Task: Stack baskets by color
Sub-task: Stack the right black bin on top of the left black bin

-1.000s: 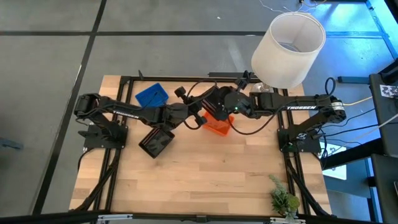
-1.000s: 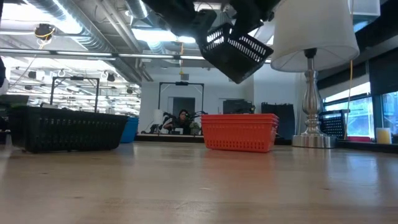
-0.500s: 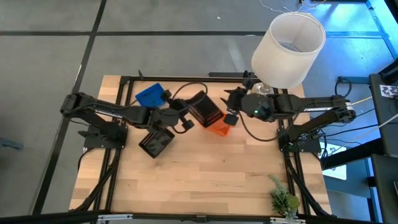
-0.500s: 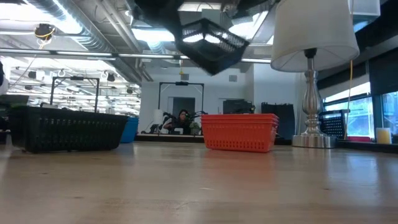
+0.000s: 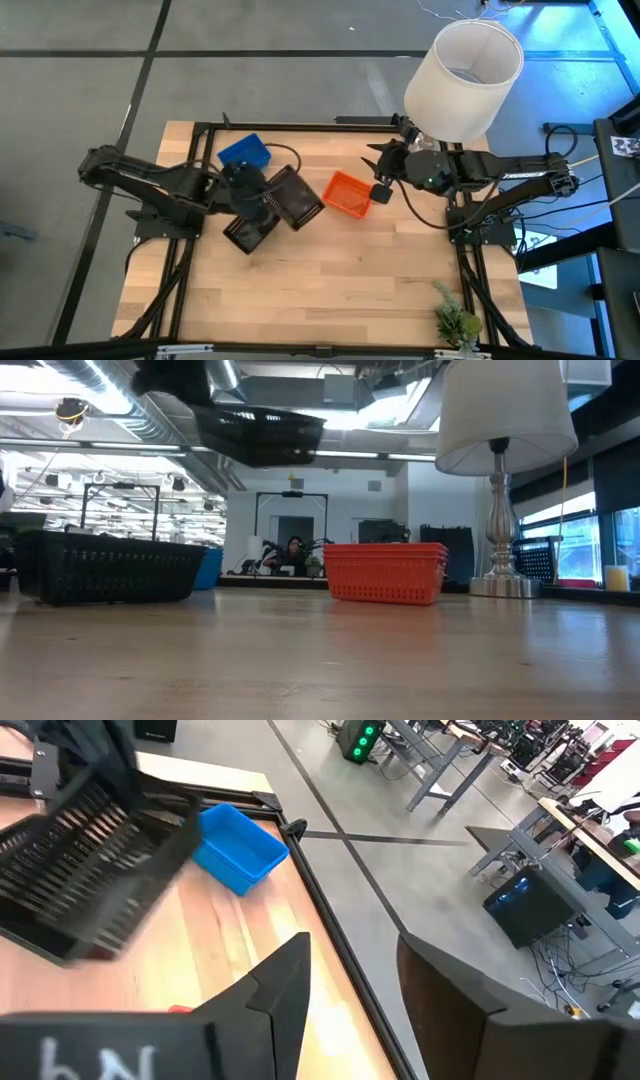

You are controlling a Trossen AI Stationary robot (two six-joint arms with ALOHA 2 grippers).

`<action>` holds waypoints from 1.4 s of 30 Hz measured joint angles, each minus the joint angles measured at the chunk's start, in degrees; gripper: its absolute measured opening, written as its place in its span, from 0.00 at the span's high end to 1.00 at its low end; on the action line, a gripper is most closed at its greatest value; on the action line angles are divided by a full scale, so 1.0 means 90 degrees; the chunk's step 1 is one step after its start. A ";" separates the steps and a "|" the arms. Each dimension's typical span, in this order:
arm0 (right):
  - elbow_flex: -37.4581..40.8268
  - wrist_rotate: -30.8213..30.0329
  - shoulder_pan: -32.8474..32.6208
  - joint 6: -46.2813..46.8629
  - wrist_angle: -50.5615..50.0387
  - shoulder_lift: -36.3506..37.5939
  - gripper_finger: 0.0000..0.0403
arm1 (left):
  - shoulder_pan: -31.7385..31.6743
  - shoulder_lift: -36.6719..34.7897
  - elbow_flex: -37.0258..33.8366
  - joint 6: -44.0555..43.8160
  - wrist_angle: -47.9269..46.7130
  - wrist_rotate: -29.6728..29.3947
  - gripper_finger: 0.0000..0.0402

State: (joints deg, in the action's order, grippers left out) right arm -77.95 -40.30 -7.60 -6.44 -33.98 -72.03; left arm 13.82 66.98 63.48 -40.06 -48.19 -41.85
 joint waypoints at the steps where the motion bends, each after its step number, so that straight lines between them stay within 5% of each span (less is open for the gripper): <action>1: 0.0000 -0.0002 0.0000 -0.0005 -0.0009 0.0000 0.62 | 0.0024 -0.0089 0.0000 -0.0188 -0.0219 0.0166 1.00; 7: 0.0000 -0.0008 0.0001 -0.0010 -0.0008 0.0000 0.62 | 0.0051 -0.0609 -0.0002 -0.0297 -0.1693 0.1187 1.00; 17: 0.0000 -0.0019 0.0007 0.0140 -0.0009 0.0000 0.62 | -0.0508 -0.1439 -0.0002 0.1453 -0.2402 0.3068 1.00; 25: 0.0000 -0.0094 0.0010 0.0525 -0.0003 0.0000 0.62 | -0.0588 -0.1338 -0.0002 -0.2372 -0.2430 0.2166 1.00; 33: 0.0000 -0.0410 0.0010 0.0509 -0.0009 0.0000 0.62 | -0.0428 -0.1159 -0.0005 -0.4984 -0.2903 0.2667 1.00; 39: 0.0002 -0.0408 0.0010 0.0318 -0.0014 0.0000 0.62 | -0.0154 -0.0992 -0.0002 -0.6224 -0.3345 0.3021 1.00; 42: 0.0002 -0.0409 0.0010 0.0124 -0.0017 0.0000 0.62 | 0.0032 -0.0906 -0.0009 -0.5542 -0.3479 0.3231 1.00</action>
State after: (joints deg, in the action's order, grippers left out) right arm -77.93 -43.98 -7.51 -5.32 -34.13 -72.03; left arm 14.11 58.83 63.40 -89.94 -79.50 -12.77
